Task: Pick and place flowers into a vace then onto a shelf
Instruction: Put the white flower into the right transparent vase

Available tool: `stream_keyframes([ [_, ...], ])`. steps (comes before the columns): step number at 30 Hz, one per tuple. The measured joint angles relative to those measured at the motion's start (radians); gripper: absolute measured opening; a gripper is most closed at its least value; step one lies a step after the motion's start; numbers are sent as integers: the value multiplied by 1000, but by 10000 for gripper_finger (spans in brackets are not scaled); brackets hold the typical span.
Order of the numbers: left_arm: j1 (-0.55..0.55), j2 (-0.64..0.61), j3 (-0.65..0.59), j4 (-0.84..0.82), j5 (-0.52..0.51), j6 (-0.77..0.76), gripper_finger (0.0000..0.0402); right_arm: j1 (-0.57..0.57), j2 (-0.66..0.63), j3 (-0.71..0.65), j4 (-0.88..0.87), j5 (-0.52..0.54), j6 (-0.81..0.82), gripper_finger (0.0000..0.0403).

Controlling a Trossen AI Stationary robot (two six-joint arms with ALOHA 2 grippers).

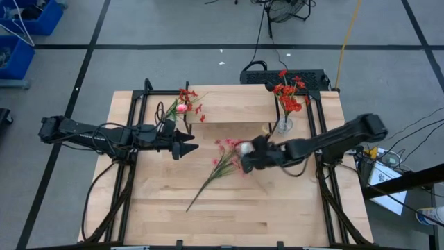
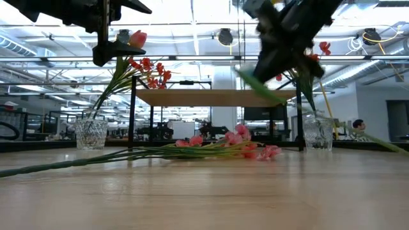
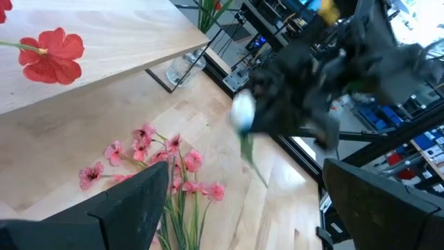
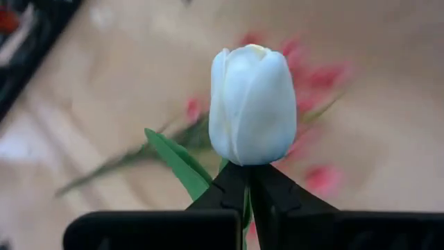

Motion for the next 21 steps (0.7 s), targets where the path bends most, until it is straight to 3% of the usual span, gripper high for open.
stream_keyframes([
  [13,0,0,0,0,0,12,386,-2,-386,0,-349,607,-14,1],
  [21,0,0,0,1,-2,8,386,-42,-462,-8,-495,800,-20,0],
])
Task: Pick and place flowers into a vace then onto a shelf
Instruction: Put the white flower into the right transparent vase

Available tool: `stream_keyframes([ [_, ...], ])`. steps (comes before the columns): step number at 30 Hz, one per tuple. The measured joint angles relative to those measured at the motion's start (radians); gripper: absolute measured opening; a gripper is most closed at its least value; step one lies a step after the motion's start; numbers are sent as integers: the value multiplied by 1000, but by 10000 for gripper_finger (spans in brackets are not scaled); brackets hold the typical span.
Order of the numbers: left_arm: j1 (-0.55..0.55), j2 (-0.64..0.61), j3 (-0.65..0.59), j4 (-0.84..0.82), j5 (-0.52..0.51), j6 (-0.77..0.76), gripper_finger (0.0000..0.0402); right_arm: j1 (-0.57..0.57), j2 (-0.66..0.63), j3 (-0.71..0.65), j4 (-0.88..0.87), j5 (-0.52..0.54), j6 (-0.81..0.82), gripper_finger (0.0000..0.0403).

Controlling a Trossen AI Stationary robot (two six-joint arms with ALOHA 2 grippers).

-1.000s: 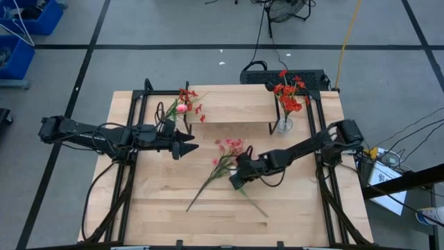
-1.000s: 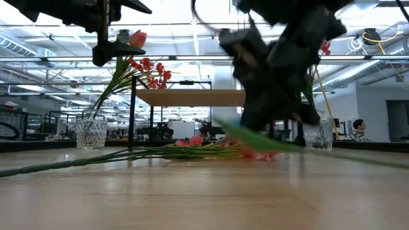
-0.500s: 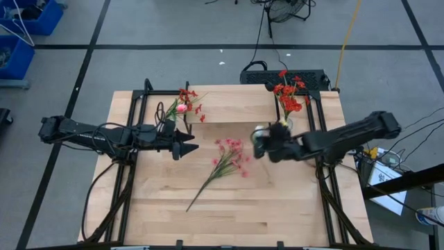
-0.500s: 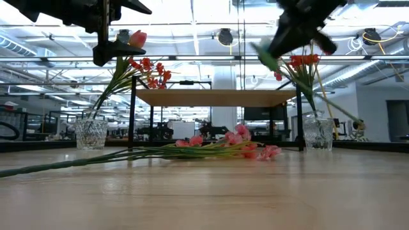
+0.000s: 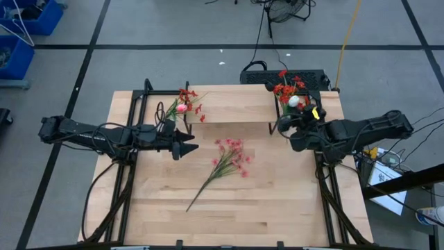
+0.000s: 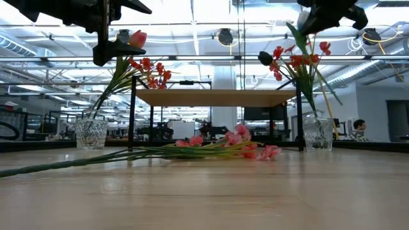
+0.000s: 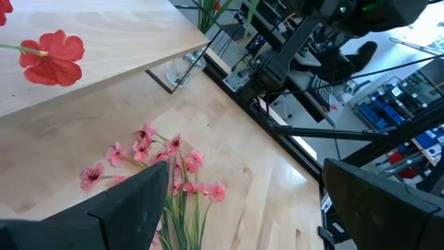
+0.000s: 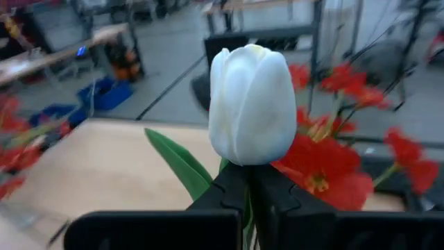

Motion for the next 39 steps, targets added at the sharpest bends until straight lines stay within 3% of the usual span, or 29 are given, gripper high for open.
stream_keyframes([
  [5,0,0,0,0,-13,-1,386,-35,-12,-36,10,94,-18,0],
  [21,0,0,0,0,-32,-23,386,-91,-54,-222,166,116,5,0],
  [39,0,0,0,-1,-104,-12,386,-92,-142,-228,268,164,-159,0],
])
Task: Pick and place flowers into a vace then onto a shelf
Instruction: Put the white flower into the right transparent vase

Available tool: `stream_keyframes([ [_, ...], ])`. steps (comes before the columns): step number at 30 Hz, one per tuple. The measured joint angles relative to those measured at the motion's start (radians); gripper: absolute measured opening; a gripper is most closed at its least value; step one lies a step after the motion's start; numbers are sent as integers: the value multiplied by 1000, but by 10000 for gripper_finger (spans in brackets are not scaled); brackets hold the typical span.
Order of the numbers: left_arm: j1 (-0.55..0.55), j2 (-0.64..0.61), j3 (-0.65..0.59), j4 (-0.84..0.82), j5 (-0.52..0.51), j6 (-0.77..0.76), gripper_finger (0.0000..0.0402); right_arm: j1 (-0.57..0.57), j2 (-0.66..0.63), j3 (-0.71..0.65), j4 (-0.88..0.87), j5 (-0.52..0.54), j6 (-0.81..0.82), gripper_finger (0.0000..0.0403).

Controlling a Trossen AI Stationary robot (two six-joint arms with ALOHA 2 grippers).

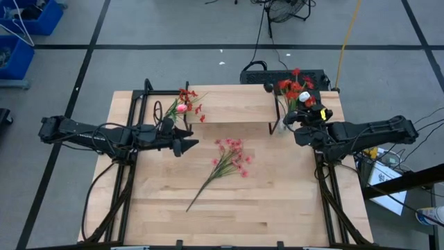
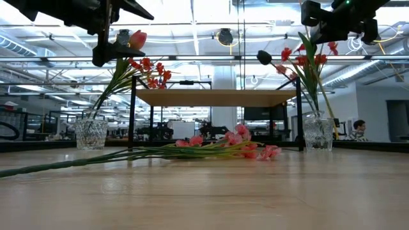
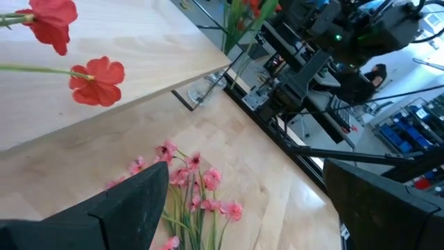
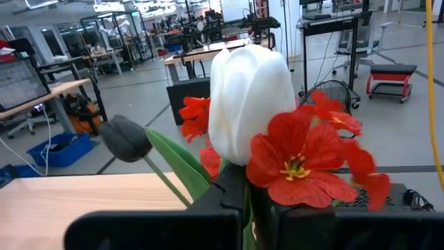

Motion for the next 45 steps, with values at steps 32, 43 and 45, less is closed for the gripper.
stream_keyframes([
  [32,0,0,0,-2,1,-8,386,0,24,0,10,0,-42,0],
  [43,0,0,0,-2,-3,-10,386,-11,30,0,10,4,-48,0],
  [45,0,0,0,-2,-13,-10,386,-11,32,0,15,9,-46,0],
])
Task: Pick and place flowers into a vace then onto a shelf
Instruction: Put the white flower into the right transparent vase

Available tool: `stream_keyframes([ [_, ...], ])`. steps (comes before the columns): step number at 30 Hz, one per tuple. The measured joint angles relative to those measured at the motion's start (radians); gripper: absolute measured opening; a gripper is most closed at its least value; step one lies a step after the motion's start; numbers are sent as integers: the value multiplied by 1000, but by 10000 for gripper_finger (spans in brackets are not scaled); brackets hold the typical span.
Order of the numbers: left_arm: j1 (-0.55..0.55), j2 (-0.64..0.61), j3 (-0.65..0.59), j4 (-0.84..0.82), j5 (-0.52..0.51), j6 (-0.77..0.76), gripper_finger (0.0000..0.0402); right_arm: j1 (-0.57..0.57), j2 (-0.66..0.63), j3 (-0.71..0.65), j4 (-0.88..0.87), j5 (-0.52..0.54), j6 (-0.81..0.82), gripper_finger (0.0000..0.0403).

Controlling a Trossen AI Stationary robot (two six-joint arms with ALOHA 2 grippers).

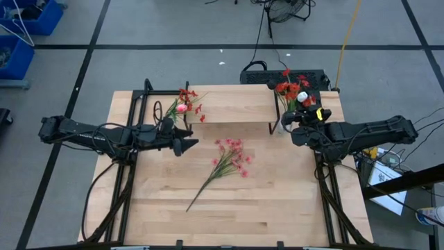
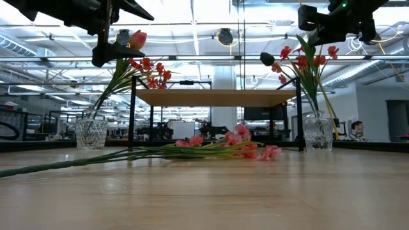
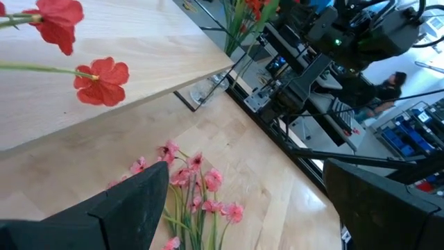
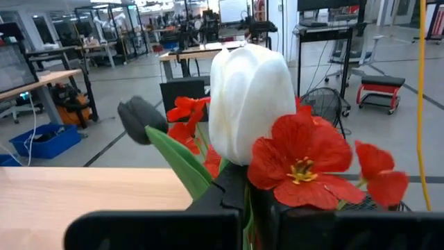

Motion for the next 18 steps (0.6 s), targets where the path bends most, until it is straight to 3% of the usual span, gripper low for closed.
stream_keyframes([
  [8,0,0,0,0,-11,0,386,-11,-1,0,116,94,-76,0],
  [18,0,0,0,0,-12,1,386,-17,-1,0,173,68,-101,0],
])
